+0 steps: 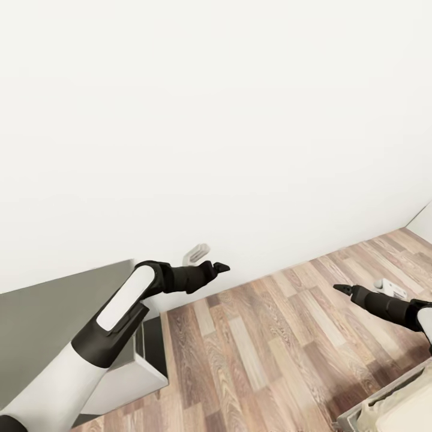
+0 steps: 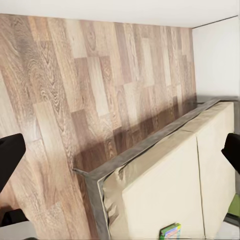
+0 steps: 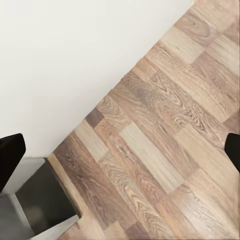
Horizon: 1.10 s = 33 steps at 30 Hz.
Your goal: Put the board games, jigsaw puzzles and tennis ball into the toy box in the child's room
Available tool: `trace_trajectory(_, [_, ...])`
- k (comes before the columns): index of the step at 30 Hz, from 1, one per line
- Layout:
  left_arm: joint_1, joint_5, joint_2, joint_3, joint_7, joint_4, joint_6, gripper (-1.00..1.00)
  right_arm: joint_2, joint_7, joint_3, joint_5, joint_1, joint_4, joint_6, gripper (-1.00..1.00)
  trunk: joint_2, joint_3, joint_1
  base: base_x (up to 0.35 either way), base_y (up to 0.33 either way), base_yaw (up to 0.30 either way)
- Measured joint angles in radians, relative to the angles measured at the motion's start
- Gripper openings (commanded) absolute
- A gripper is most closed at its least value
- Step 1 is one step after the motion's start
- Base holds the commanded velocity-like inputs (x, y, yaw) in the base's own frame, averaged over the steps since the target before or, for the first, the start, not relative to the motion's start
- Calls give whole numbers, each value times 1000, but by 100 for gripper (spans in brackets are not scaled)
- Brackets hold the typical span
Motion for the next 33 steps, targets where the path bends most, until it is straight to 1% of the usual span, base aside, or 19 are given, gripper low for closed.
trace_trajectory(1, [1, 0, 2, 1, 0, 3, 0, 100, 4, -10, 9, 0, -12, 20, 0, 100, 0, 0, 0, 0, 0, -281])
trace_trajectory(2, [1, 0, 2, 1, 0, 3, 0, 100, 4, -11, 9, 0, -13, 21, 0, 100, 0, 1, 0, 0, 0, -281])
trace_trajectory(4, [3, -1, 4, 3, 0, 11, -3, 100, 10, -27, 27, 0, -38, 66, 0, 100, 0, 2, 0, 0, 0, -281])
trace_trajectory(7, [4, -1, 5, 4, 0, 17, -4, 100, 13, -33, 35, 0, -52, 90, 0, 100, 0, 4, 0, 0, 0, -281])
trace_trajectory(11, [5, -4, 7, 7, 0, 42, -9, 100, 22, -47, 67, 2, -104, 196, -2, 100, 0, 6, 0, 0, 0, -281])
trace_trajectory(14, [6, -6, 7, 9, 0, 49, -10, 100, 23, -50, 76, 2, -119, 226, -3, 100, 0, 8, 0, 0, 0, -280])
trace_trajectory(16, [7, -12, 5, 13, 0, 64, -11, 100, 25, -53, 96, 4, -149, 283, -7, 100, 0, 9, 0, 0, 0, -280])
trace_trajectory(17, [8, -11, 5, 14, 0, 64, -11, 100, 25, -53, 96, 4, -150, 284, -7, 100, 0, 10, 0, 0, 0, -280])
trace_trajectory(19, [9, -17, 0, 16, -1, 84, -12, 100, 27, -55, 120, 12, -181, 344, -11, 100, 0, 11, 0, 0, 0, -279])
trace_trajectory(20, [9, -17, 0, 16, -1, 84, -12, 100, 27, -55, 120, 12, -182, 345, -11, 100, 0, 12, 0, 0, 0, -277])
trace_trajectory(22, [14, -19, -6, 16, -2, 109, -13, 100, 28, -56, 142, 30, -215, 409, -19, 100, 0, 13, 0, 0, 0, -276])
trace_trajectory(23, [14, -19, -6, 16, -2, 110, -13, 100, 28, -56, 143, 30, -215, 410, -20, 100, 0, 14, 0, 0, 0, -273])
trace_trajectory(25, [29, -20, -12, 17, -8, 129, -14, 100, 29, -56, 159, 51, -247, 471, -37, 100, 0, 16, 0, 0, 0, -271])
trace_trajectory(26, [30, -20, -12, 17, -8, 129, -14, 100, 29, -56, 160, 51, -247, 472, -37, 100, 0, 17, 0, 0, 0, -268])
trace_trajectory(28, [49, -21, -18, 19, -25, 141, -15, 100, 29, -56, 171, 73, -274, 523, -59, 100, 0, 18, 0, 0, 0, -266])
trace_trajectory(31, [59, -22, -22, 19, -37, 145, -15, 100, 29, -55, 175, 81, -285, 544, -70, 100, 0, 21, 0, 0, 0, -263])
trace_trajectory(33, [76, -24, -30, 18, -62, 151, -16, 100, 30, -55, 181, 95, -299, 573, -86, 100, 0, 23, 0, 0, 0, -259])
